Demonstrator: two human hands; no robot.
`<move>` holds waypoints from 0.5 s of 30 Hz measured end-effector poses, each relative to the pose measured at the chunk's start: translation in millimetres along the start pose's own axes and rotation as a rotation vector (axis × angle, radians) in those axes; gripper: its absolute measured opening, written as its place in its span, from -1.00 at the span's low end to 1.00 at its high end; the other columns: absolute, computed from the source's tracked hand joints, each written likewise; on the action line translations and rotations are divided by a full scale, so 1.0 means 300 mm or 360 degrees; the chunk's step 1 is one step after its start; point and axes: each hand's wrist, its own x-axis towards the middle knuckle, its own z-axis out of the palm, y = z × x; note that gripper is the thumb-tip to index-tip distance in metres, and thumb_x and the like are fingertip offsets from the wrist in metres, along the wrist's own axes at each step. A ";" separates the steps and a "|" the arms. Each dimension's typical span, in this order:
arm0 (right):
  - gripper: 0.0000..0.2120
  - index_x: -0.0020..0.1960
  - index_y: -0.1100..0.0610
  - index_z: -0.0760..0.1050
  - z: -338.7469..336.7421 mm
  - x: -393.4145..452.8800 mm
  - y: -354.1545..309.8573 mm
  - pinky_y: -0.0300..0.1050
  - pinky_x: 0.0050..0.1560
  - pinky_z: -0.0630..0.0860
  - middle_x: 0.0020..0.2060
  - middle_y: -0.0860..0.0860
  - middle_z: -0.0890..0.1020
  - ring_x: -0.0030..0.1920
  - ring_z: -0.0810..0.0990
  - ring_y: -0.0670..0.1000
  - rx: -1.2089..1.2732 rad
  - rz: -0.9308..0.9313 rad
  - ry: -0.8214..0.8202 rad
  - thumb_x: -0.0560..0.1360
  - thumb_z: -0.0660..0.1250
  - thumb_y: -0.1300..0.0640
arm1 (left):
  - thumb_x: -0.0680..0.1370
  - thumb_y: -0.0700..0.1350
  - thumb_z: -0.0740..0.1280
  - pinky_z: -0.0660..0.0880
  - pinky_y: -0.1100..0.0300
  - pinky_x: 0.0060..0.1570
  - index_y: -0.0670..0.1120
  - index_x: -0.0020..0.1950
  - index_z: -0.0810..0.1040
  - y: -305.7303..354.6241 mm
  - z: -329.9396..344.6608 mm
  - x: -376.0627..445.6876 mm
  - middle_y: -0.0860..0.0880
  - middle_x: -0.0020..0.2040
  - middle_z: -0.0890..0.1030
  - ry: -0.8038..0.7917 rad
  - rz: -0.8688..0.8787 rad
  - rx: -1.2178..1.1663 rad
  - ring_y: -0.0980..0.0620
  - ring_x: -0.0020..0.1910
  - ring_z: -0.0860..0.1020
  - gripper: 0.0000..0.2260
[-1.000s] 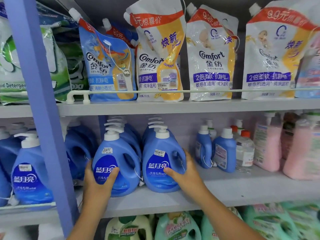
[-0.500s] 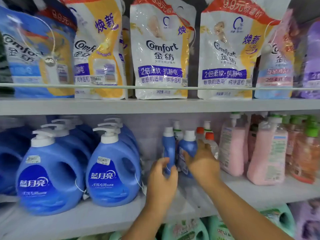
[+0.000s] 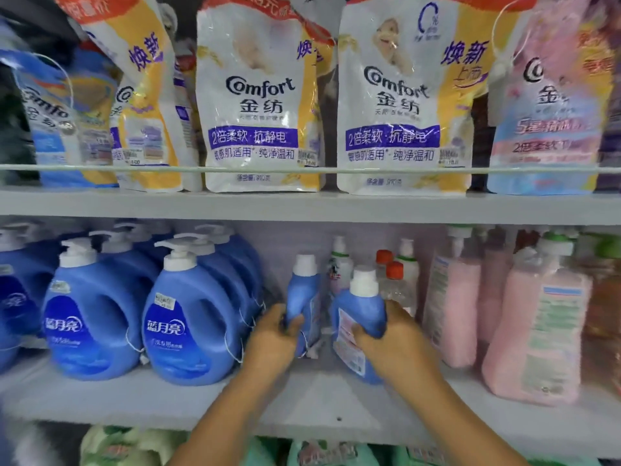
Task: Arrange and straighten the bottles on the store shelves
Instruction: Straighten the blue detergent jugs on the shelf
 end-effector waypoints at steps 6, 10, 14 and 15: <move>-0.70 0.03 -0.30 0.50 -0.112 -0.052 0.104 -0.30 -0.24 0.56 -0.05 -0.23 0.70 -0.13 0.69 -0.25 0.0611 -0.0112 -0.0276 0.49 0.51 0.06 | 0.45 0.03 0.55 0.48 0.19 -0.24 -0.03 -0.29 0.55 0.037 -0.053 -0.227 0.03 -0.36 0.62 0.0236 0.0056 -0.0094 0.08 -0.36 0.56 -0.74; -0.77 0.13 -0.14 0.57 -0.102 -0.082 0.148 -0.08 -0.03 0.63 0.01 -0.15 0.72 -0.03 0.70 -0.13 0.0613 -0.0093 -0.0148 0.51 0.50 0.02 | 0.50 0.03 0.54 0.45 0.31 -0.28 0.00 -0.24 0.59 0.098 0.032 -0.281 0.13 -0.34 0.54 0.0242 0.0383 0.0184 0.19 -0.28 0.59 -0.79; -0.71 0.00 -0.10 0.53 -0.114 -0.105 0.175 0.04 -0.10 0.61 -0.10 -0.13 0.69 -0.08 0.68 -0.04 0.0483 -0.0064 0.0171 0.39 0.53 -0.16 | 0.57 -0.02 0.47 0.54 0.29 -0.16 0.20 0.00 0.60 0.095 0.024 -0.260 0.23 -0.14 0.63 0.0318 0.0505 -0.0124 0.24 -0.13 0.65 -0.89; -0.63 -0.01 -0.08 0.49 -0.109 -0.112 0.177 0.02 -0.15 0.57 -0.10 -0.12 0.66 -0.09 0.65 -0.03 0.0447 -0.0078 0.0236 0.35 0.53 -0.22 | 0.53 0.06 0.48 0.55 0.30 -0.09 0.25 0.03 0.57 0.091 0.004 -0.237 0.23 -0.05 0.61 0.0395 0.0495 -0.0171 0.20 -0.08 0.64 -0.85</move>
